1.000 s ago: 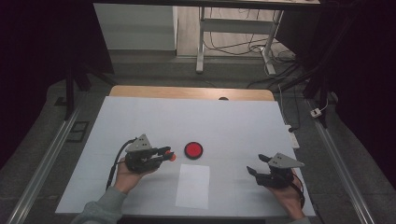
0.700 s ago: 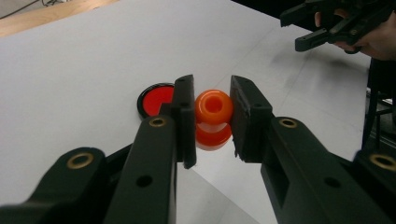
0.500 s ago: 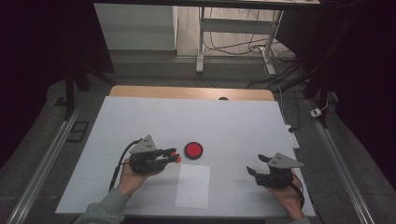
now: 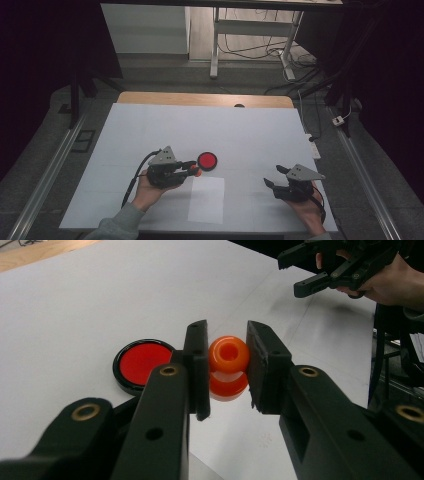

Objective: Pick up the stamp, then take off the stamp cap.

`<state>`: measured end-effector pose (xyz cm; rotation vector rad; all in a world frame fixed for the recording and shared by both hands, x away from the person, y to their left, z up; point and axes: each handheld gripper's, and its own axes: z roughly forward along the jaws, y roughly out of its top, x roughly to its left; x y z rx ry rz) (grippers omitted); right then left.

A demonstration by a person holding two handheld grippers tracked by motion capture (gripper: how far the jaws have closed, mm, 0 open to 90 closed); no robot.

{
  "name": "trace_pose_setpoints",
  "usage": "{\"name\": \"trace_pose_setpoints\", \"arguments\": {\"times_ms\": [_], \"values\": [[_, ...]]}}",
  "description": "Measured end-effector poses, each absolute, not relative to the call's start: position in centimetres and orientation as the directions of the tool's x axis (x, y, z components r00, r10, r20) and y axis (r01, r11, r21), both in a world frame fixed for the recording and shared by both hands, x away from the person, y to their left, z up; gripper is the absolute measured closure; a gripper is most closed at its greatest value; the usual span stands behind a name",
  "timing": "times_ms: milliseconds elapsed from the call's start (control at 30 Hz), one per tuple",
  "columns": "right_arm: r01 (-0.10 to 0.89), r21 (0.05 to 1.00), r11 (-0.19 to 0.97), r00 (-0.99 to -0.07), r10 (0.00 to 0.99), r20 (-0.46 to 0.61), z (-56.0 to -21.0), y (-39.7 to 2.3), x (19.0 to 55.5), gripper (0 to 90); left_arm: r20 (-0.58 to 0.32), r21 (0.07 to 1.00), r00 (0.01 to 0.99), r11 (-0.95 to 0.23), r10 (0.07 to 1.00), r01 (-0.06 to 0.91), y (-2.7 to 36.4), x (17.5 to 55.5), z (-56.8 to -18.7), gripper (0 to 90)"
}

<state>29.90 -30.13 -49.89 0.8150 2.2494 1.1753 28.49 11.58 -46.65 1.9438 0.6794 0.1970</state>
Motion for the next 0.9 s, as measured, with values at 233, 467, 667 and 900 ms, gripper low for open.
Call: {"name": "trace_pose_setpoints", "arguments": {"times_ms": [233, 467, 667, 900], "values": [[0.285, 0.843, 0.456, -0.712, 0.69, -0.132, -49.91, -30.14, 29.91, 32.1, -0.153, 0.87, 0.834, -0.328, 0.531, 0.368, 11.04, 28.5, -46.72, 72.3], [0.283, 0.844, 0.457, -0.711, 0.69, -0.135, -49.86, -30.14, 29.87, 32.1, -0.153, 0.869, 0.834, -0.329, 0.531, 0.369, 10.96, 28.55, -46.78, 72.3], [0.275, 0.846, 0.457, -0.711, 0.689, -0.141, -49.82, -30.1, 29.78, 32.2, -0.152, 0.869, 0.833, -0.33, 0.532, 0.37, 10.92, 28.57, -46.79, 72.3], [0.273, 0.847, 0.456, -0.711, 0.689, -0.142, -49.69, -29.99, 29.78, 32.4, -0.156, 0.87, 0.833, -0.326, 0.532, 0.371, 10.97, 28.52, -46.82, 72.3]]}}
